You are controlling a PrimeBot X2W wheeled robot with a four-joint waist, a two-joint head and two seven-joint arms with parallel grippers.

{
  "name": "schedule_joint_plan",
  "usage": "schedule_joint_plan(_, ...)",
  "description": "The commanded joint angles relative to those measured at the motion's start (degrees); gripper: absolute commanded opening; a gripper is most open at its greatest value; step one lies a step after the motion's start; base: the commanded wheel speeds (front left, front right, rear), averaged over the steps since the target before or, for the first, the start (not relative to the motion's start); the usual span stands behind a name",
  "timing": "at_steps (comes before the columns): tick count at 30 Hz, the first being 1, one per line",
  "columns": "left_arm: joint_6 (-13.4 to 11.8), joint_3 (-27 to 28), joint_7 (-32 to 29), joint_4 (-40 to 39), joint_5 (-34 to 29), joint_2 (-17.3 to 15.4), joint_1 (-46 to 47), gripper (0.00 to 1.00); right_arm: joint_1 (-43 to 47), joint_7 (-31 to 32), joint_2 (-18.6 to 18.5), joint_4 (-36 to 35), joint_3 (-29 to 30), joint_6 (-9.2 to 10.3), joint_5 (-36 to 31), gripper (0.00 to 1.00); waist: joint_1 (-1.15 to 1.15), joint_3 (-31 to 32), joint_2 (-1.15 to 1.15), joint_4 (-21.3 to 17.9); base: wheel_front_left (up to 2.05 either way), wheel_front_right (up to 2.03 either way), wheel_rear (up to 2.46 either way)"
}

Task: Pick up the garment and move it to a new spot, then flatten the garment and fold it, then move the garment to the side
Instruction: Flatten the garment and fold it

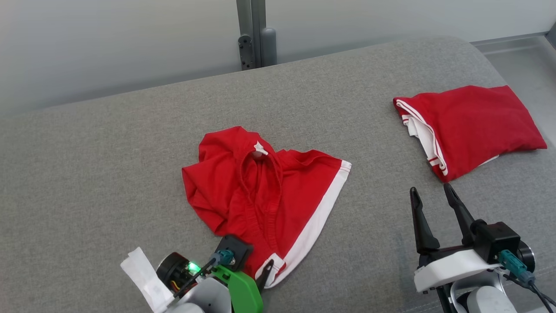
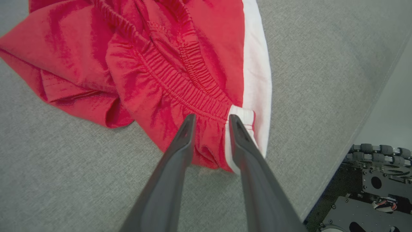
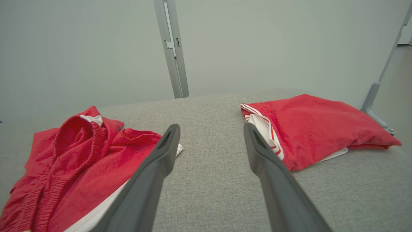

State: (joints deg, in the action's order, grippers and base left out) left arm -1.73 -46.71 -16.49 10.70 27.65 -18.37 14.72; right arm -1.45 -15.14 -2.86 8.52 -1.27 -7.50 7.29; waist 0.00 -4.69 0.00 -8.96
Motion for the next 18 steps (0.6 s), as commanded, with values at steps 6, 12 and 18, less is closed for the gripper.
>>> schedule_joint_plan(6, 1.6, -3.2, -3.6, 2.9, -1.9, 1.4, 3.3, 0.96, -0.8, 0.0, -0.1, 0.3, -0.7, 0.02, 1.4, 1.0, 0.0, -1.0, 0.0, -1.7, 0.0, 0.0, 0.0)
schedule_joint_plan(12, 1.1, -3.8, -4.6, 5.7, -2.7, 1.5, 4.8, 0.66, -1.0, 0.0, -0.1, 0.2, -0.3, 0.02, 1.9, 1.0, 0.0, -1.9, 0.0, -3.8, 0.0, 0.0, 0.0)
schedule_joint_plan(18, 0.9, -3.5, -4.4, 7.2, -2.1, 1.0, 5.0, 0.18, -0.9, 0.0, -0.1, 0.1, 0.1, 0.02, 2.1, 1.0, 0.0, -2.1, 0.0, -4.7, 0.0, 0.0, 0.0)
